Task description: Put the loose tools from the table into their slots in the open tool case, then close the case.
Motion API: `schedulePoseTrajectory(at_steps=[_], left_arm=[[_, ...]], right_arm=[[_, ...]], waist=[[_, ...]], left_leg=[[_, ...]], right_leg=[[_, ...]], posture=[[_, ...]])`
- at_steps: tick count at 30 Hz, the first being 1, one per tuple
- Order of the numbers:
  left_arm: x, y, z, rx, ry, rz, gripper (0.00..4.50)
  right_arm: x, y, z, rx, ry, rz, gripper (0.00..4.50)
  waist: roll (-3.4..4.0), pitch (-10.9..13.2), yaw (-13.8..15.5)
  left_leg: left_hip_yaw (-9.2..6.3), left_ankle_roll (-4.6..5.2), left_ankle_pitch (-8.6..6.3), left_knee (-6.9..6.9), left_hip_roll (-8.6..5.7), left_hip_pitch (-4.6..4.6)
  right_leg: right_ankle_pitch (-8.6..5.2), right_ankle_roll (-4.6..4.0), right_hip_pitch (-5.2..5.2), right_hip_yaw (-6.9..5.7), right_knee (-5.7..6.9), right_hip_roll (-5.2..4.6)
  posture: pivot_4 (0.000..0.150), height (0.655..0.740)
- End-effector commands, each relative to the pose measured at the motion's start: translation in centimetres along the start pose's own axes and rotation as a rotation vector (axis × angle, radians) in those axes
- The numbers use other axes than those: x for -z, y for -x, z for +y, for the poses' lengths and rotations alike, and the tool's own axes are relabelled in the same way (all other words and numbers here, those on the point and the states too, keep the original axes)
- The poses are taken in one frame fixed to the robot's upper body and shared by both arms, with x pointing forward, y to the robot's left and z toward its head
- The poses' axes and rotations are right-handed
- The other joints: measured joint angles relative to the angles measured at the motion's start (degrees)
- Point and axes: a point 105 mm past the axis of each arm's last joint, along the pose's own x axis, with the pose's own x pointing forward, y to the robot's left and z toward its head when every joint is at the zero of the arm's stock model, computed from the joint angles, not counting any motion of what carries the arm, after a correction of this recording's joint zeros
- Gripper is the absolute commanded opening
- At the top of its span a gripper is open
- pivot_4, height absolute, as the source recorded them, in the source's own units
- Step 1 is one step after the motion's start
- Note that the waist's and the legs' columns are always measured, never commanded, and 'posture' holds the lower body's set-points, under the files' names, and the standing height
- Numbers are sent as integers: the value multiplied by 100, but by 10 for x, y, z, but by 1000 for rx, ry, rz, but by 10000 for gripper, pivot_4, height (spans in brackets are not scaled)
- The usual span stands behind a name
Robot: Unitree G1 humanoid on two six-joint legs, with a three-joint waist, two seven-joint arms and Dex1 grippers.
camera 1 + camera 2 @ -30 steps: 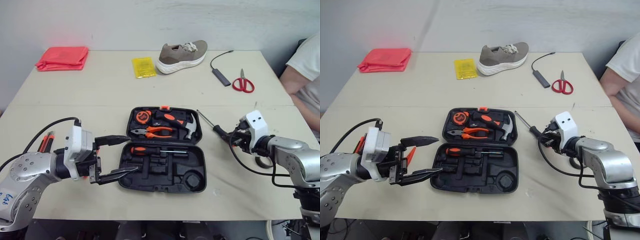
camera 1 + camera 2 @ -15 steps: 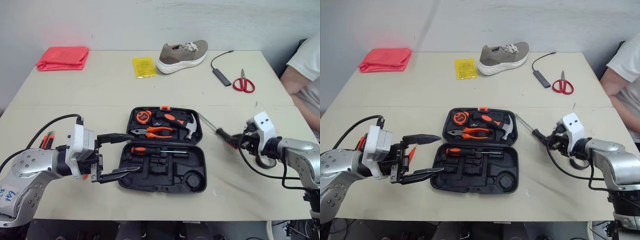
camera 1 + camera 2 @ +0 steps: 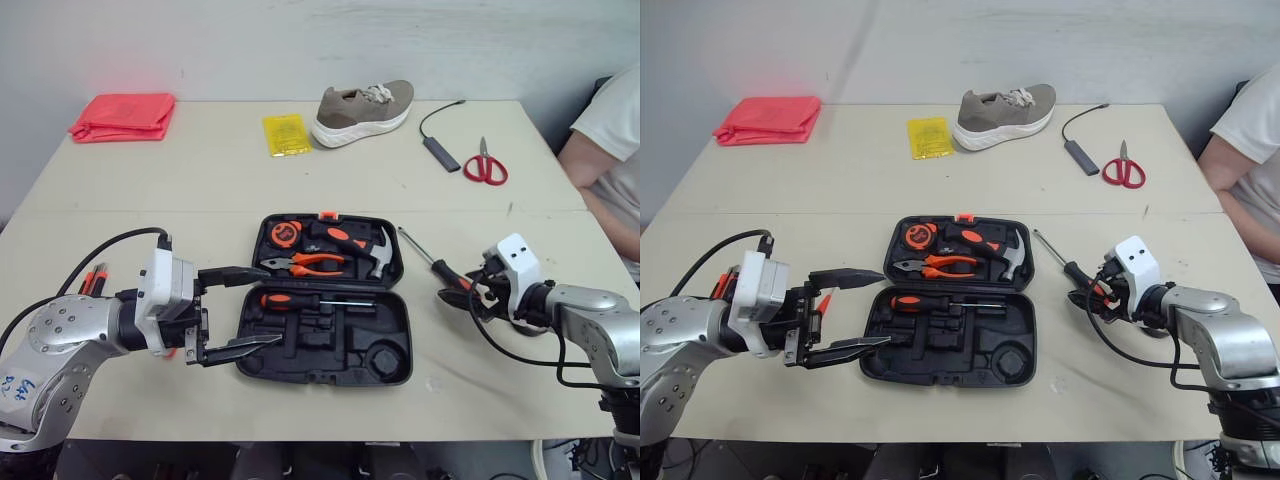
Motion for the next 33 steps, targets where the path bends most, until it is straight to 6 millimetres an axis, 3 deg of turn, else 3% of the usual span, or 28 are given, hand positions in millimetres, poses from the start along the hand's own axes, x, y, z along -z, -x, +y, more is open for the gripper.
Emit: schedulePoseTrajectory(at_steps=[1,5,8,11,12,16,19,21,25,27,30,33], left_arm=[[-4,0,-7,54,-16,9,45000],[-3,-2,-14,111,-5,17,45000],[-2,-2,-14,113,-7,18,45000],[-2,-2,-13,104,-7,19,45000],[-2,-2,-13,101,-6,18,45000],[-2,-1,-15,97,-1,16,45000],[-5,3,-12,70,-22,1,45000],[-12,6,-4,20,-73,-17,45000],[-12,18,-5,22,-46,19,45000],[-9,24,-8,27,-21,41,45000],[0,41,-16,18,36,105,45000],[11,64,-16,-45,77,178,45000]], right_arm=[[0,6,-5,10,37,21,36789],[9,-1,-10,31,74,60,36789],[11,-3,-11,32,76,54,27917],[9,-3,-13,47,89,29,12644],[7,-3,-16,65,91,13,9722],[-6,3,-29,164,86,-101,10142],[-37,15,-35,213,167,-266,10142],[-63,20,-28,172,274,-352,10142],[-94,22,38,-253,452,-397,10142],[-98,25,58,-374,460,-388,10142],[-87,25,96,-583,519,-248,10142],[-70,21,117,-684,592,-104,10142]], waist=[[0,0,0],[0,0,-1],[-3,-1,-2],[-3,-1,-7],[-3,-1,-7],[-2,-1,-3],[3,2,-3],[6,4,-13],[8,6,-33],[6,5,-31],[4,6,-20],[-1,8,-10]], left_leg=[[0,0,0,0,0,0],[0,-1,0,0,0,1],[1,-1,0,1,1,2],[1,-2,0,2,2,2],[1,-4,1,2,2,2],[1,-30,17,2,1,2],[2,-34,19,2,0,1],[2,-34,19,2,1,1],[14,-15,32,2,14,8],[13,-19,29,1,33,11],[4,-24,24,-1,41,11],[-4,-44,-3,-1,41,7]], right_leg=[[0,0,0,-1,0,0],[0,0,0,-3,0,1],[0,0,0,-2,0,1],[0,0,1,-1,0,2],[0,0,1,-1,0,3],[1,1,0,-1,2,2],[1,1,-1,-1,2,2],[1,1,-1,-2,2,4],[4,6,-5,-4,6,53],[-1,-2,-5,3,5,52],[-11,-21,-9,15,12,49],[-20,-37,-18,18,15,38]], posture=[[1500,7400],[1500,7400],[1500,7400],[1500,7400],[1500,7400],[1500,7400],[1500,7400],[1500,7400],[1500,7400],[1500,7400],[1500,7400],[1500,7400]])
